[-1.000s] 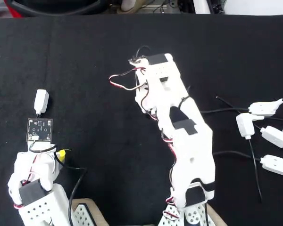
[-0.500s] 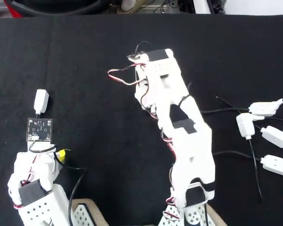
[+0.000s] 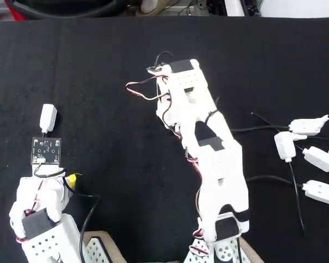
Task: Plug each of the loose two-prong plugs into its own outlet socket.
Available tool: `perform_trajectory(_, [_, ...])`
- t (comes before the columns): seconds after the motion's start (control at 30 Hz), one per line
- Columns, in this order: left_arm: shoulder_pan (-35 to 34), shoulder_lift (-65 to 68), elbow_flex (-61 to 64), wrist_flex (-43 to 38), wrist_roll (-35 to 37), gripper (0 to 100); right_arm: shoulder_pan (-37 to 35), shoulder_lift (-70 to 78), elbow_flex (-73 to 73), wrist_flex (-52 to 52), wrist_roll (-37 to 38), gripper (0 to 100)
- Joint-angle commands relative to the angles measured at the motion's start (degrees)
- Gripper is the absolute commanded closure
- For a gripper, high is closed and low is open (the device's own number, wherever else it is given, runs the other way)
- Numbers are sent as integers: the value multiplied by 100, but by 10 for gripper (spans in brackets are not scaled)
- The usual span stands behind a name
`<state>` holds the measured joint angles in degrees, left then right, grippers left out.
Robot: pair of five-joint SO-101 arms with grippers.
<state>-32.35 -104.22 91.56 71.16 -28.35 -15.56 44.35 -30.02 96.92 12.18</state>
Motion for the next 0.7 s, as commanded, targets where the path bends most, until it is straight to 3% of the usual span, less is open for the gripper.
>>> perform_trajectory(0.0, [48, -18, -31, -105, -26, 701, 149, 22, -180, -193, 70, 886])
perform_trajectory(0.67, [48, -18, -31, -105, -26, 701, 360, 145, -435, -448, 492, 885])
